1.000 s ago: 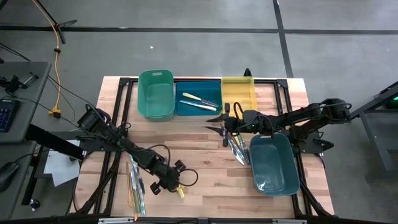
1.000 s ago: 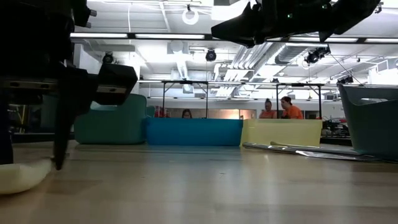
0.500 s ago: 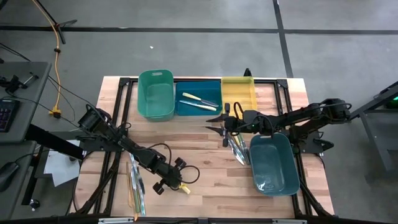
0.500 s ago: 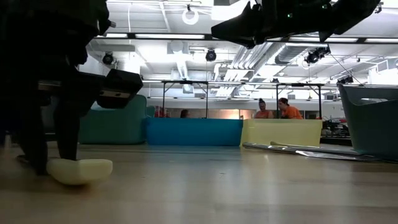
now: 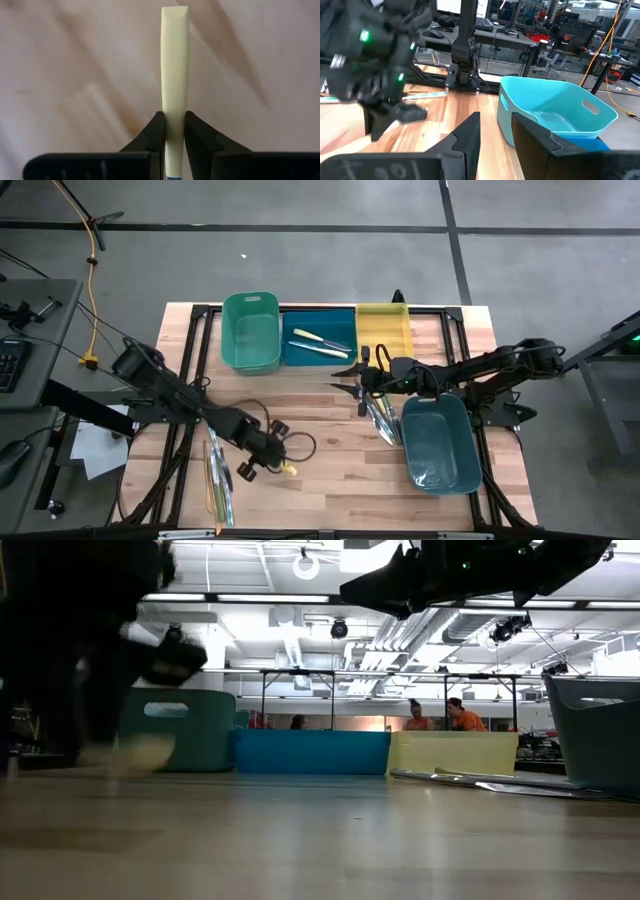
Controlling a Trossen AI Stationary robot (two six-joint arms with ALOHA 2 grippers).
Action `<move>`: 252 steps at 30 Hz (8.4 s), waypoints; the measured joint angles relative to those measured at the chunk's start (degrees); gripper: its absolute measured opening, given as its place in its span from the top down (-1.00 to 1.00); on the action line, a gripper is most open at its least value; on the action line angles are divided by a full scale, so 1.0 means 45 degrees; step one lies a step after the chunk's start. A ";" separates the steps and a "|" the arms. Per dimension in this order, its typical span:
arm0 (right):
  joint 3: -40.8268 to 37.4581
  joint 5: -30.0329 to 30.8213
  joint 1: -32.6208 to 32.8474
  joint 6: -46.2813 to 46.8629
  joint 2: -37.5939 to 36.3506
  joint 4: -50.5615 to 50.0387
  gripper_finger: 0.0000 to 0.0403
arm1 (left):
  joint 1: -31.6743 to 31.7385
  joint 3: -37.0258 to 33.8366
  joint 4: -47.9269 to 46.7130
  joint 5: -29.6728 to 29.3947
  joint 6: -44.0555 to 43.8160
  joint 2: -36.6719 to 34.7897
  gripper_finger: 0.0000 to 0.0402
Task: Sort silverware by color (type)
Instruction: Put the yellow knife into the blue bin
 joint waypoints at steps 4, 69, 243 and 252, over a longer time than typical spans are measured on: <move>-0.0005 0.0000 0.0000 -0.0005 0.0000 -0.0083 0.47 | 0.0333 0.0010 -0.0558 -0.0899 -0.0079 -0.1669 0.81; 0.2162 -0.0010 -0.0087 0.1354 0.3927 0.4627 0.38 | 0.3902 -0.7931 1.7597 -0.4315 -0.0070 -0.6041 0.81; 2.0244 0.1078 -0.5008 0.2676 1.2818 -2.0040 0.53 | 0.4348 -0.7207 0.9084 -0.4463 -0.1521 -1.1899 0.28; 2.0240 0.1083 -0.5008 0.2701 1.2818 -2.0040 0.52 | 0.4348 -0.7207 0.9084 -0.4463 -0.1518 -1.1899 0.28</move>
